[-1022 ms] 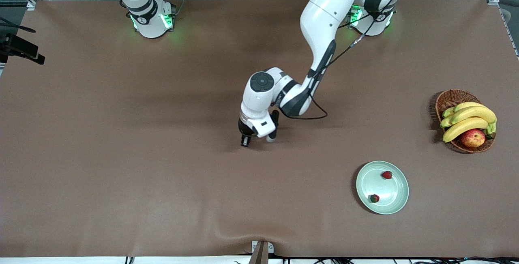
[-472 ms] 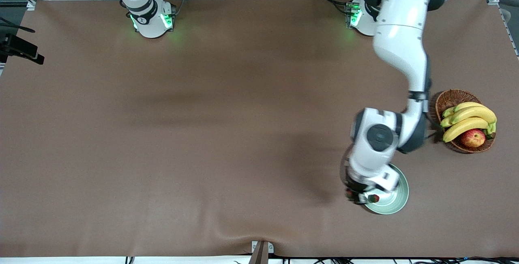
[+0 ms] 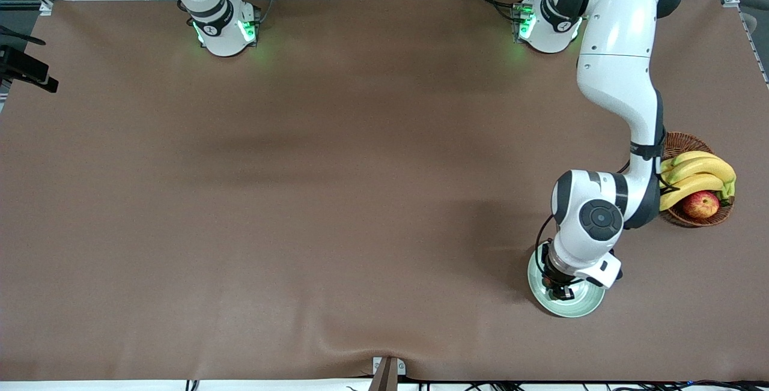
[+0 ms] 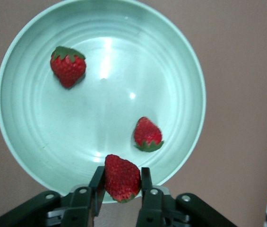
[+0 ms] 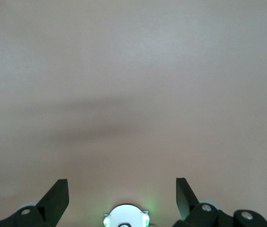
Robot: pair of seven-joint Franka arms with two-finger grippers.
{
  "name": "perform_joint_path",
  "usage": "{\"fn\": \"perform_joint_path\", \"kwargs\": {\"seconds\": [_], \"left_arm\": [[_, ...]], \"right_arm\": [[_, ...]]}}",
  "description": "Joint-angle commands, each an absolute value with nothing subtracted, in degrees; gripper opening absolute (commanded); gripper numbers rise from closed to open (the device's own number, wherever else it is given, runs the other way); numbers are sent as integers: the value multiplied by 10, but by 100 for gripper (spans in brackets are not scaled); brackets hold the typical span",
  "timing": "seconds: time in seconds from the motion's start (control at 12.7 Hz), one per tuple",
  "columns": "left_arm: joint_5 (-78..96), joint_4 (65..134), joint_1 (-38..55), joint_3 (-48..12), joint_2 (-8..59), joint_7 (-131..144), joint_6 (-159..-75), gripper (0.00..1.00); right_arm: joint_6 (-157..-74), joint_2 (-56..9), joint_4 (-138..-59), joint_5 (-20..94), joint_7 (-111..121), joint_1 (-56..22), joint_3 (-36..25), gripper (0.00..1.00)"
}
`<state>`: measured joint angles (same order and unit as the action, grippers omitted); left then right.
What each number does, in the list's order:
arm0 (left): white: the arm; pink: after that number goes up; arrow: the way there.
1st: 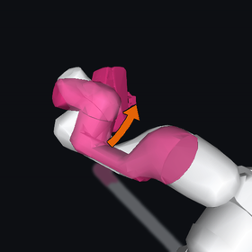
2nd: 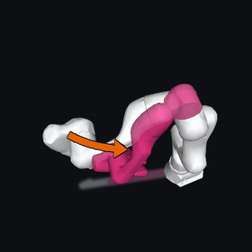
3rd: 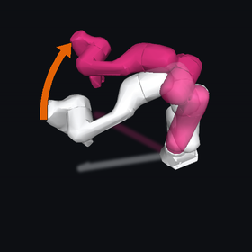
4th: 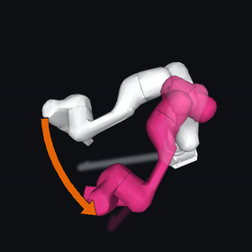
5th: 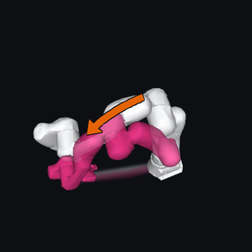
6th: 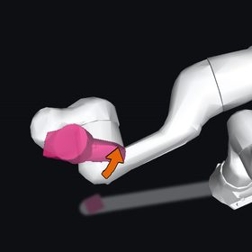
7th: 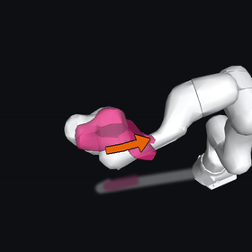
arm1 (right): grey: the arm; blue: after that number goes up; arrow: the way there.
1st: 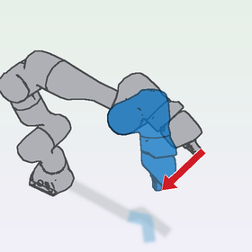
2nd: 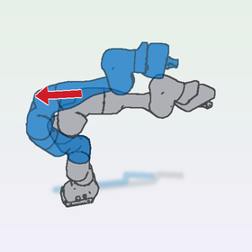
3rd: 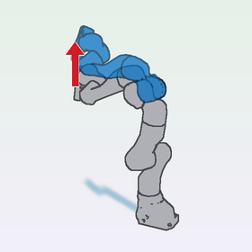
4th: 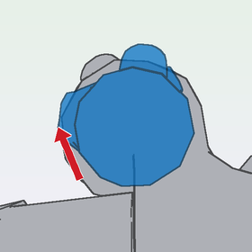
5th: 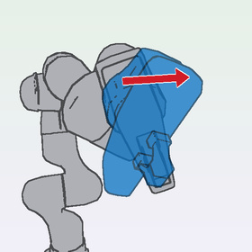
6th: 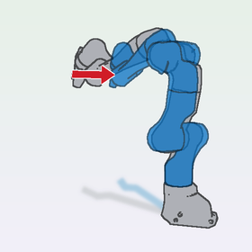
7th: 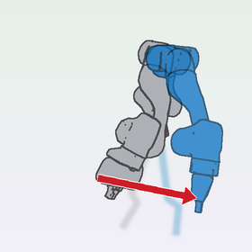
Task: Collect all strawberries into plate
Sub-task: 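Carry the strawberry to the green plate and open the left gripper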
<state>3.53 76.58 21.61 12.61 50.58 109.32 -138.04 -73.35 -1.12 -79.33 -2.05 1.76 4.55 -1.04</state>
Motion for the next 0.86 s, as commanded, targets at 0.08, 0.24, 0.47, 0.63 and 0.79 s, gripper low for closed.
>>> {"fn": "perform_joint_path", "kwargs": {"seconds": [0.08,0.24,0.47,0.63,0.79], "left_arm": [[29,782,211,125,465,1056,-1337,100],[30,783,201,124,442,1012,-1304,100],[35,784,176,122,399,939,-1262,100],[40,794,157,111,357,879,-1236,100],[47,839,128,91,294,805,-1222,100]], "right_arm": [[-705,-7,-787,-39,18,57,3,100],[-708,-7,-787,-38,17,57,3,100],[-708,-8,-787,12,8,65,-3,100],[-705,-8,-787,13,6,67,-3,100],[-705,-9,-787,13,4,68,-3,100]]}}
